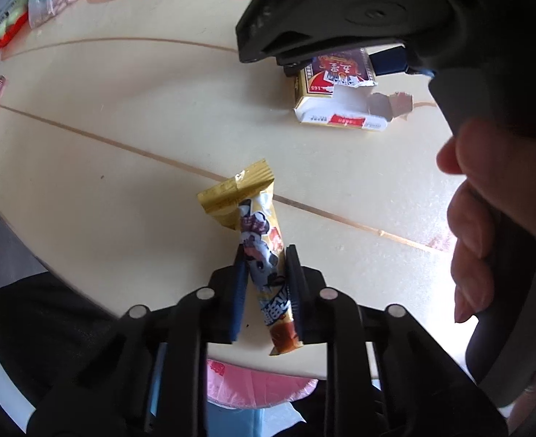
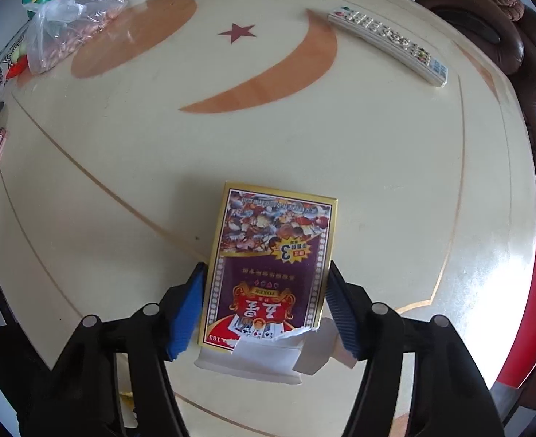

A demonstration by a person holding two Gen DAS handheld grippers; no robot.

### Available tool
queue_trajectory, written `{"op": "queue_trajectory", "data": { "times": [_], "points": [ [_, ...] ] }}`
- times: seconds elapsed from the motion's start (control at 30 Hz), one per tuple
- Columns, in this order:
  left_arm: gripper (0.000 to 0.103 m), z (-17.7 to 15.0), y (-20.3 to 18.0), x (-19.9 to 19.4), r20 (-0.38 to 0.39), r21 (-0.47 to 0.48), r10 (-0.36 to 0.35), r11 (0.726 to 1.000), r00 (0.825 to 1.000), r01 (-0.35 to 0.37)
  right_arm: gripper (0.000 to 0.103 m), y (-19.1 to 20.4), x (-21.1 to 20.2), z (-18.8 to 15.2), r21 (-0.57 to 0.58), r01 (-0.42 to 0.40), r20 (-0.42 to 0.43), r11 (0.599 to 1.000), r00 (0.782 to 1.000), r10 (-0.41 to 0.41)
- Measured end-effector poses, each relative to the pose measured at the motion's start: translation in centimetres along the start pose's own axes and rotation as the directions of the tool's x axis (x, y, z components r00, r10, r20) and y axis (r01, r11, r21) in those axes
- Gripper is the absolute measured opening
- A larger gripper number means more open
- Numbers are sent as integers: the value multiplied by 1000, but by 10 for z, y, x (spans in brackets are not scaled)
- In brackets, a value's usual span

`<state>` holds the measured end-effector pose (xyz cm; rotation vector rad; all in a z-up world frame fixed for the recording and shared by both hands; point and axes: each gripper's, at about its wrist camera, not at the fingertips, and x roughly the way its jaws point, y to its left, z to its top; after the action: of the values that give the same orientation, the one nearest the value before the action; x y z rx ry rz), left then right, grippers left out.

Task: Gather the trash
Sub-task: 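Grasp the snack wrapper with the left tool while the right tool grasps the purple card box, then carry the snack wrapper and card box with both tools to the bin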

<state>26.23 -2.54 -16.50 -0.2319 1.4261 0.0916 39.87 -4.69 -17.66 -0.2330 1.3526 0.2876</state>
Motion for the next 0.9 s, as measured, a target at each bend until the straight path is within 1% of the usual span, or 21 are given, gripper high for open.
{"op": "queue_trajectory", "data": {
  "times": [0.1, 0.23, 0.47, 0.67, 0.7, 0.8, 0.87, 0.9],
  "points": [
    [18, 2, 3, -2, -14, -1, -27, 1000, 1000, 27, 61, -1, 0, -2, 10, 3, 8, 1000, 1000, -3],
    [17, 4, 4, -6, -15, 34, -47, 998, 999, 48, 61, -4, -1, -8, 6, 19, 25, 1000, 999, -19],
    [17, 13, 8, -14, 2, 83, -72, 994, 997, 72, 61, -30, -25, -16, 62, 8, 67, 998, 998, -12],
    [17, 15, 14, -37, 69, 127, -86, 989, 994, 76, 61, -45, -63, -29, 104, -12, 134, 994, 991, -2],
    [17, 15, 14, -45, 91, 140, -89, 987, 992, 76, 61, -47, -70, -34, 111, -14, 145, 994, 989, -2],
    [17, 2, 11, -63, 154, 172, -83, 983, 985, 56, 61, -55, -95, -55, 114, -6, 183, 993, 983, -15],
    [17, -2, 12, -80, 194, 194, -94, 979, 976, 55, 61, -53, -113, -67, 112, -1, 212, 994, 977, -23],
    [17, -7, 14, -83, 184, 210, -99, 976, 978, 60, 61, -51, -123, -75, 112, 0, 227, 994, 973, -25]
  ]
}}
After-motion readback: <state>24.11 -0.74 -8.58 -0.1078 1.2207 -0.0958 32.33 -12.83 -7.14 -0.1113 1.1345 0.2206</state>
